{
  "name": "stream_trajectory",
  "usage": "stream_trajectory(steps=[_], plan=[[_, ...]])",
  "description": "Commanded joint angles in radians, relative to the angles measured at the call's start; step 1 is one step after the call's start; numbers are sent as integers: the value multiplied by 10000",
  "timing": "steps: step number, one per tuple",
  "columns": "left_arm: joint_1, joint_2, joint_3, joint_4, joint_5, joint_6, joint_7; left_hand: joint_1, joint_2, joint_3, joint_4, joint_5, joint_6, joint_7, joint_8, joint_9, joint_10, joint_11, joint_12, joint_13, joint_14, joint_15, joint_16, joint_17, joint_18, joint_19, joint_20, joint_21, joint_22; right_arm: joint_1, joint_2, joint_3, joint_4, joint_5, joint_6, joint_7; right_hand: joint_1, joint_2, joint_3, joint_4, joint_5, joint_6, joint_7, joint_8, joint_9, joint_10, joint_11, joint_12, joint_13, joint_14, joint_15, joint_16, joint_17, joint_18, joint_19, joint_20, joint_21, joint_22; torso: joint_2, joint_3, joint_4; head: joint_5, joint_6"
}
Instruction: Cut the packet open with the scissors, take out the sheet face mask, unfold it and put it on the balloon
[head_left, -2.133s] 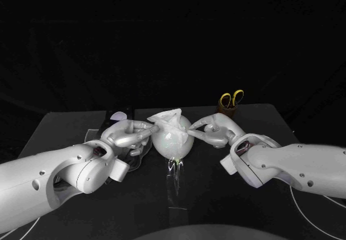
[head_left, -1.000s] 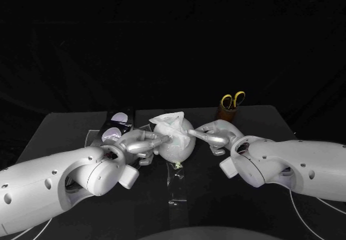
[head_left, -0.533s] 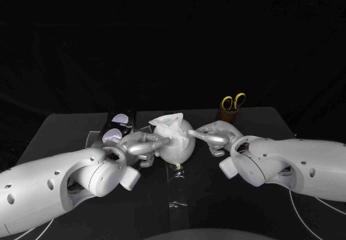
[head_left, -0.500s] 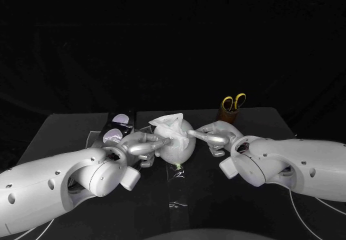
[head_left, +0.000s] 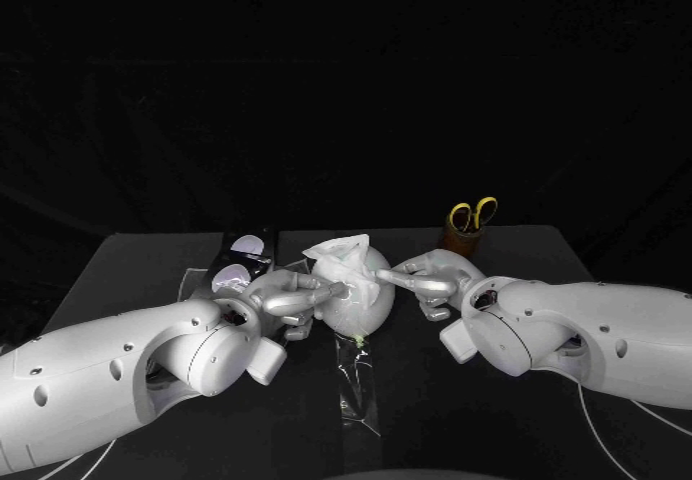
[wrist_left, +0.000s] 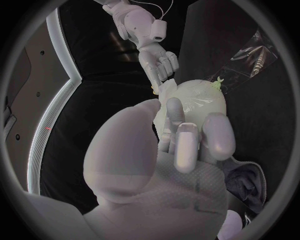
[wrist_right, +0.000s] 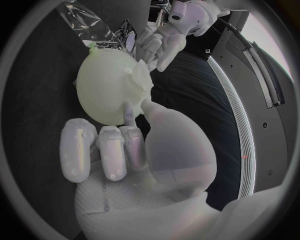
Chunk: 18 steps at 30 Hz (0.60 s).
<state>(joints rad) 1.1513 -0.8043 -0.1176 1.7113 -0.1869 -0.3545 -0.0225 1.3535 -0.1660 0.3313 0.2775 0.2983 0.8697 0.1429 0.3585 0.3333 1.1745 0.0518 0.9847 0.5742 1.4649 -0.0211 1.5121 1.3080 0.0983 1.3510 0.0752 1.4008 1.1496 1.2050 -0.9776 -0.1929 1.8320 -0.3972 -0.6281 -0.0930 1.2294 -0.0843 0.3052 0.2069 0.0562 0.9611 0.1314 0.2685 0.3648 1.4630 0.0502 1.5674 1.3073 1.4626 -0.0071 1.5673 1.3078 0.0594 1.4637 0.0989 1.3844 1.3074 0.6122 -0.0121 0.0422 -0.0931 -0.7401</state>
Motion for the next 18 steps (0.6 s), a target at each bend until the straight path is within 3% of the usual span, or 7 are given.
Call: stream_trajectory(steps=[1,9,18], plan=[[-9,52,8,-39,-41,-62,19,59,30,42,13,34,-79,22,-66,-9,69,24,63,11,601,60,5,899,-192,52,27,35,8,-6,71,-6,-46,-128,555,-336,58,-17,-45,-45,-58,26,10,-50,17,1078,31,34,2635,1082,-6,35,2630,-168,147,-10,2,2058,-43,-17,1,-21,4],[-19,97,7,-103,-73,-40,-29,41,22,28,33,25,-80,29,-71,-16,88,32,83,44,608,66,13,925,-199,70,31,53,47,-3,193,-6,-61,-212,771,-525,74,-21,-50,-52,-45,35,5,-48,19,1078,30,34,2635,1082,-3,35,2630,-163,137,-9,-18,2052,-6,-14,8,5,34],[-22,124,7,-154,-93,-38,-78,41,22,28,33,25,-80,29,-71,-16,88,32,83,44,608,66,13,925,-199,70,31,53,47,70,261,-4,-33,-91,541,-312,149,-1,-35,-89,-36,52,-4,-50,25,1078,24,34,2635,1082,-6,35,2630,-163,135,-8,-21,2051,-16,-16,-3,34,44]])
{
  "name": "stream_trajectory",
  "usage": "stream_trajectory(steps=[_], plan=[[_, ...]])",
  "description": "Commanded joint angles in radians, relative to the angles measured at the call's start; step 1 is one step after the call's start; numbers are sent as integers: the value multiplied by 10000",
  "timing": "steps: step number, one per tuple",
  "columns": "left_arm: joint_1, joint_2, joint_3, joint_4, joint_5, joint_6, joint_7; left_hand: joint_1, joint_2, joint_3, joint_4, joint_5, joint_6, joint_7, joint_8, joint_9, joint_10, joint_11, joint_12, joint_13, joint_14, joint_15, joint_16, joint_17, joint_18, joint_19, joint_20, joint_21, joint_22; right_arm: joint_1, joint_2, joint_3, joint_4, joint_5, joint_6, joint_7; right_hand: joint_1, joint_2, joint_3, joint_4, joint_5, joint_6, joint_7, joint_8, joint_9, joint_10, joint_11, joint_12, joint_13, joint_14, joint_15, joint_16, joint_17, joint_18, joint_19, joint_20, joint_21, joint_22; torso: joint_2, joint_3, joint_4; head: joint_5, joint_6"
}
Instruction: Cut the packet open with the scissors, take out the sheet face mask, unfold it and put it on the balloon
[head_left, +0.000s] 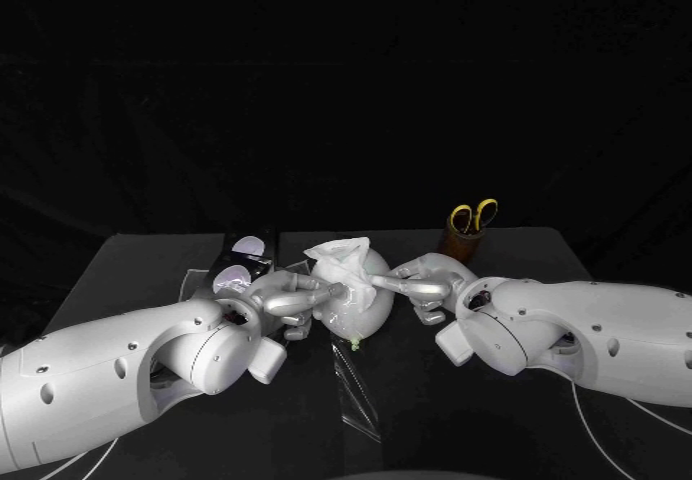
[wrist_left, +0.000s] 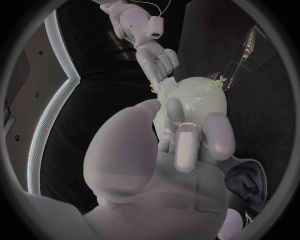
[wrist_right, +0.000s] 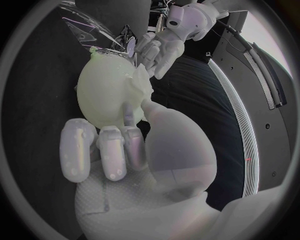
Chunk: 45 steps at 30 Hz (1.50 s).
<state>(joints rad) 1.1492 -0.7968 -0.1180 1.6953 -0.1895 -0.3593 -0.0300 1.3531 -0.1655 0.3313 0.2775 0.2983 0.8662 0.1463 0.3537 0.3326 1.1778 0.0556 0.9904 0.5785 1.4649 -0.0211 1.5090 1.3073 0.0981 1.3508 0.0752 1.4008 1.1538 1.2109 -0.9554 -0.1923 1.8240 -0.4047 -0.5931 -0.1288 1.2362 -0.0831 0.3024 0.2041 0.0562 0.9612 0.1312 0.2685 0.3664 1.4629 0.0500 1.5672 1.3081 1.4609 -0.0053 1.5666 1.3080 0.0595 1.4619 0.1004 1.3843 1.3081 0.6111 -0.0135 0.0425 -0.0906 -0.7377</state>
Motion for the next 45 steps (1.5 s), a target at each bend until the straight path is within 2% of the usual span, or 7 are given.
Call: stream_trajectory(steps=[1,6,10,17,25,26,45], plan=[[0,54,11,2,-67,11,-7,45,22,29,39,27,-46,-4,-26,-13,61,-5,33,10,607,68,42,926,-204,89,33,68,42,22,39,-10,52,2,172,69,81,-12,-8,-62,-36,51,-2,-50,9,1079,26,36,2627,1099,-23,42,2627,-163,154,-23,-20,2044,-7,-2,-6,8,23],[0,70,11,-13,-69,21,-24,45,22,29,39,27,-46,-4,-26,-13,61,-5,33,10,607,68,42,926,-204,89,33,68,42,71,21,-8,85,85,96,164,91,-11,-9,-66,-42,55,-1,-50,10,1079,25,36,2627,1099,-23,42,2627,-165,157,-24,-13,2047,-14,-1,-1,-1,82],[0,80,11,-19,-70,30,-35,45,22,29,39,27,-46,-4,-26,-13,61,-5,33,10,607,68,42,926,-204,89,33,68,42,94,22,-6,98,159,53,233,92,-11,-10,-66,-43,55,-1,-50,10,1079,25,36,2627,1099,-24,42,2627,-166,160,-24,-8,2048,-3,4,-1,33,245],[-1,110,10,-29,-70,46,-40,48,27,30,42,29,-45,-4,-28,-16,73,-4,46,31,614,69,50,951,-209,105,35,82,74,112,142,-4,3,222,119,232,94,-9,-10,-67,-40,56,0,-51,10,1079,25,36,2627,1099,-24,42,2627,-165,157,-24,-14,2046,1,3,-2,70,418],[-4,111,10,-52,-105,83,-50,53,33,32,46,29,-42,-3,-30,-20,79,-3,48,31,615,71,50,951,-214,118,38,95,102,116,278,-3,-76,241,359,201,100,-14,-17,-69,-42,56,2,-55,10,1079,26,36,2627,1099,-24,42,2627,-163,152,-24,-23,2044,0,-3,-5,88,462],[-4,110,10,-56,-108,86,-51,53,33,32,46,29,-42,-3,-30,-20,79,-3,48,31,615,71,50,951,-214,118,38,95,102,116,288,-3,-77,242,376,209,99,-19,-21,-68,-44,56,3,-56,10,1079,27,36,2627,1099,-24,42,2627,-162,150,-24,-27,2042,-3,-5,-6,87,507],[-7,124,10,-96,-127,98,-66,54,36,29,51,28,-39,-2,-32,-25,96,-2,65,58,617,73,52,953,-221,139,40,114,144,114,319,-2,81,454,178,630,132,-15,-21,-84,-38,70,-4,-55,15,1079,24,36,2627,1099,-24,42,2627,-170,167,-24,8,2054,3,8,-23,195,798]])
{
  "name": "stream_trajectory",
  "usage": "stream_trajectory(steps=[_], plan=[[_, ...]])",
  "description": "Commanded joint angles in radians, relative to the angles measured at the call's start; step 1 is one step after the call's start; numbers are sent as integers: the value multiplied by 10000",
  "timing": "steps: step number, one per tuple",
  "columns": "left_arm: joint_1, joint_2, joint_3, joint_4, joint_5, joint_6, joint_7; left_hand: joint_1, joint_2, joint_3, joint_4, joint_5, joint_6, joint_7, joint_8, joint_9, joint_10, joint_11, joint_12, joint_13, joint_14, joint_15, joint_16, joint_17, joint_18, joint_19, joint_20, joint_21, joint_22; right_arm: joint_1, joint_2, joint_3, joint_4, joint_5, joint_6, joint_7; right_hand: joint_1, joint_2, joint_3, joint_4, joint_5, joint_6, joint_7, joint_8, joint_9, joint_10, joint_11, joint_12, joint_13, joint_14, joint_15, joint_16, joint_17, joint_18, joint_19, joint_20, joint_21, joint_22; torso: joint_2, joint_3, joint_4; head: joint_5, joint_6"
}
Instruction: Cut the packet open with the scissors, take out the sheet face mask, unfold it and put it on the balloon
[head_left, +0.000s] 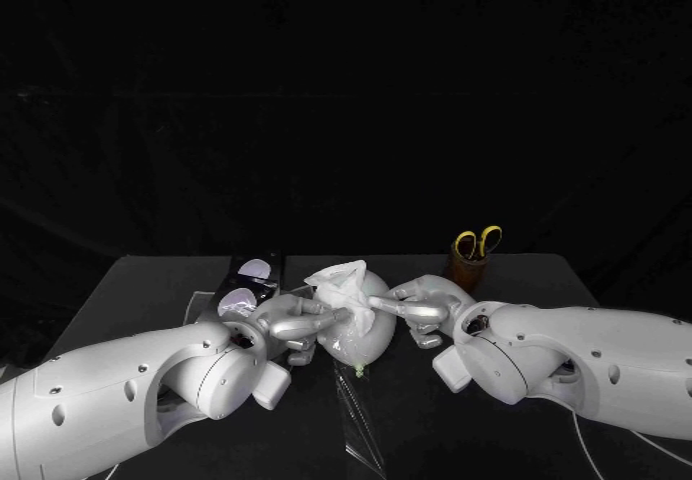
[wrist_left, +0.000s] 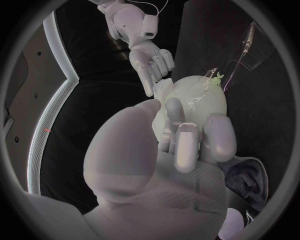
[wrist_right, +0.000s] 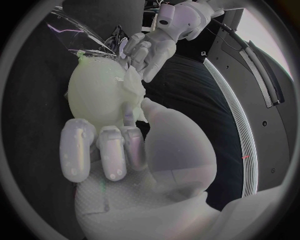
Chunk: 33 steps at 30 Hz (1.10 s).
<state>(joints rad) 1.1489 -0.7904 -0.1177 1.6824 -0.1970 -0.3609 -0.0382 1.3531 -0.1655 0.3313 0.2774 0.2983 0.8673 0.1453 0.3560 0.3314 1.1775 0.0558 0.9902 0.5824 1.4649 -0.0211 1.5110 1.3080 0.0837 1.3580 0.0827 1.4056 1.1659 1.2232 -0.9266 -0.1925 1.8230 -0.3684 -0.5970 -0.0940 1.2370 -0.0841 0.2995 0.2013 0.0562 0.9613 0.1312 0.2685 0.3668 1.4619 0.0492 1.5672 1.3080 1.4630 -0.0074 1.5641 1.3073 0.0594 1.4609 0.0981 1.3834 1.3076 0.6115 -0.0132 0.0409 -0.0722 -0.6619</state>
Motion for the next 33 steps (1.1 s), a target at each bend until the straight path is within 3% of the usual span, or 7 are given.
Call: stream_trajectory(steps=[1,8,14,28,33], plan=[[-5,63,8,30,-52,116,16,54,36,30,52,28,-50,8,-55,-14,99,-4,67,20,617,73,32,946,-77,67,-35,67,22,-8,27,-1,100,97,228,279,124,-5,7,-56,-38,70,-3,-55,10,1089,32,36,2628,1078,-3,67,2635,-169,177,0,17,2058,-1,4,-7,11,41],[-6,84,8,2,-52,140,9,54,36,30,52,28,-50,8,-55,-14,99,-4,67,20,617,73,32,946,-77,67,-35,67,22,-8,118,0,53,74,490,284,124,-45,-25,-60,-45,75,2,-61,12,1089,35,36,2628,1078,-4,67,2635,-159,154,0,-29,2044,3,0,10,1,133],[-6,88,8,1,-52,152,5,54,36,30,52,28,-50,8,-55,-14,99,-4,67,20,617,73,32,946,-77,67,-35,67,22,-9,225,0,-27,34,541,247,120,-52,-32,-58,-47,75,4,-62,12,1089,36,36,2628,1078,-4,67,2635,-157,148,-1,-40,2041,5,-10,21,14,130],[-6,84,6,23,-51,159,-15,54,42,27,60,26,-42,9,-56,-20,119,-2,86,50,620,75,36,956,-84,86,-31,86,62,-8,602,1,-399,-161,-348,-48,181,26,-31,-56,-52,234,-52,2,52,1089,-5,36,2628,1078,-26,67,2635,-154,144,-10,-48,2039,6,2,16,38,136],[-6,90,6,16,-50,154,-22,54,42,27,60,26,-42,9,-56,-20,119,-2,86,50,620,75,36,956,-84,86,-31,86,62,-7,687,1,-428,-221,-460,-153,397,83,15,-173,-55,497,-188,132,125,1089,-118,36,2628,1078,-114,67,2635,-151,146,-67,-47,2040,5,-1,-2,33,130]])
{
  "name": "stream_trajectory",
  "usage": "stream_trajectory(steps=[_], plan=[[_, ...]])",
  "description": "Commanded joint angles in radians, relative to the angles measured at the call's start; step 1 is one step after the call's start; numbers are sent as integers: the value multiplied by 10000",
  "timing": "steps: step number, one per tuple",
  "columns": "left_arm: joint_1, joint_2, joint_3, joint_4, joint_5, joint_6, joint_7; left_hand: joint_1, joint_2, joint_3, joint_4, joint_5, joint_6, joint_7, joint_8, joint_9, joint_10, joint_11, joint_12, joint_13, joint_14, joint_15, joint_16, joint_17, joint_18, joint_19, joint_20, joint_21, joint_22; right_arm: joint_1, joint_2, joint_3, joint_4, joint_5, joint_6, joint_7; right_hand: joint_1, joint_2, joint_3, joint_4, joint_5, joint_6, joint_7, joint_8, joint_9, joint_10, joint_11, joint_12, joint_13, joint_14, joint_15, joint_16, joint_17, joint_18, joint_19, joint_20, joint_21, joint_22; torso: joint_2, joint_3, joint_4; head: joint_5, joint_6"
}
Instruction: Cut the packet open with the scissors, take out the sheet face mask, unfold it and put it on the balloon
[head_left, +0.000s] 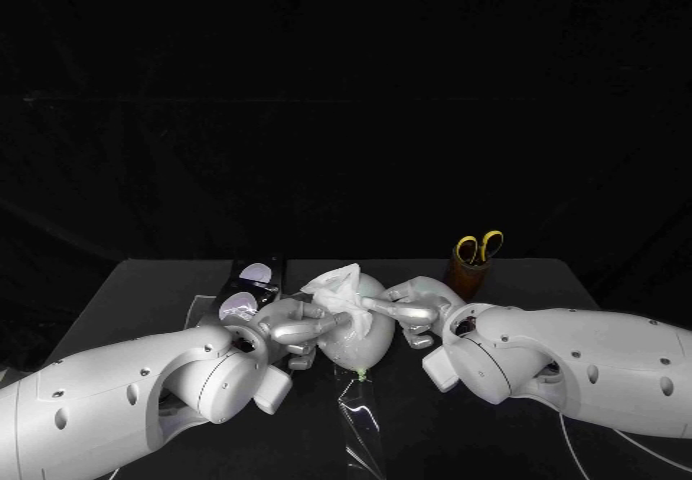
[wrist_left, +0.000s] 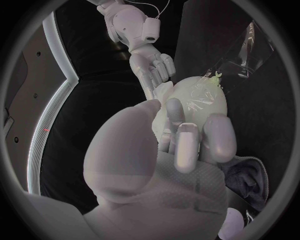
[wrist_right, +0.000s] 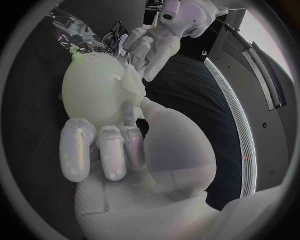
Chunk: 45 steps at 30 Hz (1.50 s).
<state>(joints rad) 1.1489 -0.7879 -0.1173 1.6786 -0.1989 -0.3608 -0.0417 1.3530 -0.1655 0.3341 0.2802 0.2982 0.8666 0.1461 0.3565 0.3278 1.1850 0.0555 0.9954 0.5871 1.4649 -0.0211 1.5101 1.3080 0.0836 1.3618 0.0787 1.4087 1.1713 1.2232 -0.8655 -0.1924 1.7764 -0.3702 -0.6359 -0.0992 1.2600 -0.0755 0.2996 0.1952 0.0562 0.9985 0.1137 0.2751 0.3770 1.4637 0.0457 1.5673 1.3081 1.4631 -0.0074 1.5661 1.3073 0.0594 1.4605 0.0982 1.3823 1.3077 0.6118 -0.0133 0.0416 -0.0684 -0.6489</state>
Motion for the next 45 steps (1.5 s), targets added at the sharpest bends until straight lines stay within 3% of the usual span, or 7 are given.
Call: stream_trajectory(steps=[1,7,10,13,19,34,45], plan=[[-5,67,2,54,-30,153,14,54,42,-2,32,26,-34,1,-61,17,44,1,34,2,621,75,45,956,-83,48,8,54,8,-7,86,1,39,-214,-79,-119,231,16,40,-152,-58,163,-38,85,36,1070,-107,34,2627,1077,-133,47,2635,-150,148,-84,-41,2038,-2,1,-4,-11,-2],[-5,71,1,49,-26,161,5,54,42,-2,32,26,-34,1,-61,17,44,1,34,2,621,75,45,956,-83,48,8,54,8,-6,128,1,60,-343,-154,-197,991,187,449,-724,-69,555,-307,331,187,1070,-346,34,2627,1077,-316,47,2635,-146,143,-228,-55,2035,-2,-1,-1,-37,1],[-5,74,1,44,-25,179,-10,51,43,-7,38,23,-24,0,-60,13,50,1,35,2,618,76,41,944,-86,58,10,65,29,-6,140,1,84,-421,-172,-192,1299,139,686,-1105,-71,777,-464,517,320,1070,-482,34,2627,1077,-451,47,2635,-145,140,-354,-64,2033,-2,-4,1,-66,38],[-5,76,1,44,-24,188,-21,49,41,-9,39,22,-23,0,-60,12,50,1,34,-1,618,77,41,942,-85,55,10,64,25,-7,145,1,114,-473,-178,-140,1410,56,841,-1335,-75,864,-530,626,418,1070,-548,34,2627,1077,-522,47,2635,-143,134,-428,-78,2029,-1,-3,6,-66,33],[-5,73,1,28,-23,185,-35,45,36,-14,41,19,-23,1,-61,11,37,2,15,-33,616,77,38,935,-84,54,11,63,21,-7,135,0,207,-411,-388,254,1313,-6,1304,-1619,-69,921,-510,779,608,1070,-555,34,2627,1077,-556,47,2635,-141,113,-501,-123,2019,5,-1,2,-65,0],[-4,59,1,21,247,42,389,37,32,-45,51,-4,119,-36,-9,8,-93,-22,-214,-365,580,67,-11,804,-62,-10,15,31,-75,-10,-202,0,566,108,-870,1144,886,-54,1947,-1844,-72,952,-526,930,835,1070,-567,34,2627,1077,-563,47,2635,-149,130,-512,-102,2030,-6,6,-15,-52,-15],[-4,71,0,21,647,-44,939,-58,-45,-148,82,-53,161,-43,-29,-22,-110,-29,-290,-442,569,58,-27,783,-49,-63,10,3,-139,-11,-252,0,491,-389,-713,456,536,-64,2144,-1824,-76,917,-549,992,957,1070,-582,34,2627,1077,-571,47,2635,-112,47,-520,-273,1980,-3,-5,10,-70,-6]])
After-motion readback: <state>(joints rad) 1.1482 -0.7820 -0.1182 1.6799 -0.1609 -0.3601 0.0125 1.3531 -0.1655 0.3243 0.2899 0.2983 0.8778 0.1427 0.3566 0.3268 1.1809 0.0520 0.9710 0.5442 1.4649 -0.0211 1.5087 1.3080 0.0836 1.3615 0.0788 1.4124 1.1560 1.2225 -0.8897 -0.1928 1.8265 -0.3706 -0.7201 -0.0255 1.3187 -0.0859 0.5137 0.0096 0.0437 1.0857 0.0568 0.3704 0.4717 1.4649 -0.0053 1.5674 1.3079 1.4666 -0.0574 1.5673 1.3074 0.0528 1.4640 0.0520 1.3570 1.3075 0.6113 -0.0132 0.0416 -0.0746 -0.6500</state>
